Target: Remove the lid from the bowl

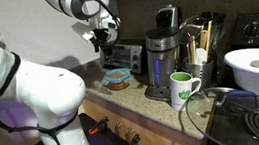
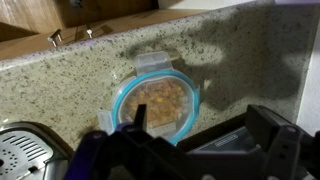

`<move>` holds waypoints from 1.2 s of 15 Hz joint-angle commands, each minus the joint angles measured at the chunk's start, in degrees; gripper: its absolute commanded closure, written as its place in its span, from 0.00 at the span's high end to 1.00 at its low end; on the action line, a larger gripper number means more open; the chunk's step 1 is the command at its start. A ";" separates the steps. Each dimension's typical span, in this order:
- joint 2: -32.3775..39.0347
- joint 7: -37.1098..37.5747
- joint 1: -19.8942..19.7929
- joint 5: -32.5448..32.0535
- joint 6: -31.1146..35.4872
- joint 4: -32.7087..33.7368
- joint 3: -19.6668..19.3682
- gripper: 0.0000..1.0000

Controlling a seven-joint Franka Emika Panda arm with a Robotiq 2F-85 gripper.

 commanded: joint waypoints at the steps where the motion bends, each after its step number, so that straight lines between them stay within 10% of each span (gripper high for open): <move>1: 1.89 3.02 -0.60 1.23 4.32 0.01 0.27 1.00; 18: 18.55 3.97 -2.96 9.51 15.03 0.03 1.58 1.00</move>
